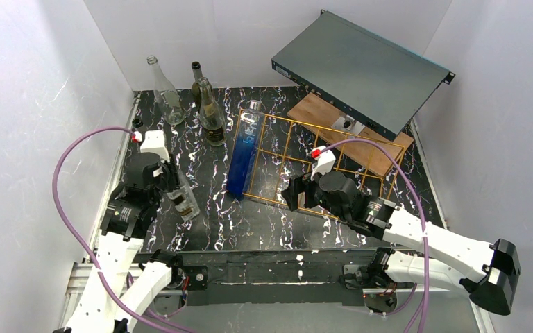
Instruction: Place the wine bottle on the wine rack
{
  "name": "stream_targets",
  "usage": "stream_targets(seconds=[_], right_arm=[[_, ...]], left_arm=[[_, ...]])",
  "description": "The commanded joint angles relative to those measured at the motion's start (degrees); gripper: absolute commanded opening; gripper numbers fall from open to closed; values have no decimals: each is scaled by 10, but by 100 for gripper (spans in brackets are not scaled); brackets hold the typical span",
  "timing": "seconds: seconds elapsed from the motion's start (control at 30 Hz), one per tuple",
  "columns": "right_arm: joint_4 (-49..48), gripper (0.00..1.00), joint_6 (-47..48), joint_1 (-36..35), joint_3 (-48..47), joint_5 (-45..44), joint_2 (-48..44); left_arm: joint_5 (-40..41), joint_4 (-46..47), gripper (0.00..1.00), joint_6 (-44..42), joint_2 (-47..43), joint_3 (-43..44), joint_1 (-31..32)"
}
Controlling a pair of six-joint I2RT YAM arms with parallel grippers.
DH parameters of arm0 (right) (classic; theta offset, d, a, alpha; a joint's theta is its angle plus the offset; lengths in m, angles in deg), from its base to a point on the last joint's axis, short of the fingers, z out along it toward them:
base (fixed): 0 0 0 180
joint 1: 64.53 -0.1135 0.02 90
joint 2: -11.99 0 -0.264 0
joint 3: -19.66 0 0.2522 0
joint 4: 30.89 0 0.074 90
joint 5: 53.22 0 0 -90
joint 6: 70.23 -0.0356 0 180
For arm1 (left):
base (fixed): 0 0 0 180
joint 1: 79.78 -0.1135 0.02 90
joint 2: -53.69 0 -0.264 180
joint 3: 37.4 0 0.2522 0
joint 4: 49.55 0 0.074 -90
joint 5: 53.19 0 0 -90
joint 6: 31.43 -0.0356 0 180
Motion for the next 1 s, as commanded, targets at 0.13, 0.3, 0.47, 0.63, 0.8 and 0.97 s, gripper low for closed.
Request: stream_targets(seconds=[0.13,0.3,0.47,0.63,0.8,0.97], right_arm=[[-25,98,-8,-2,5,3,2],[-31,98,-11,-2,4,13,12],[-36,98,-14,-2,1,16,18],[-43,99,-15,-2,1,22,25],[-46,99,-17,-2,-7,33,36],[-41,99,-16,-2,-13,36,35]], left_arm=[[-257,66,0,-8,5,42,-1],[-409,100,0,7,30,46,0],[-492,131,0,18,43,37,13],[-485,176,0,21,38,20,67],[-442,179,0,-10,75,39,160],[-423,169,0,-41,118,67,209]])
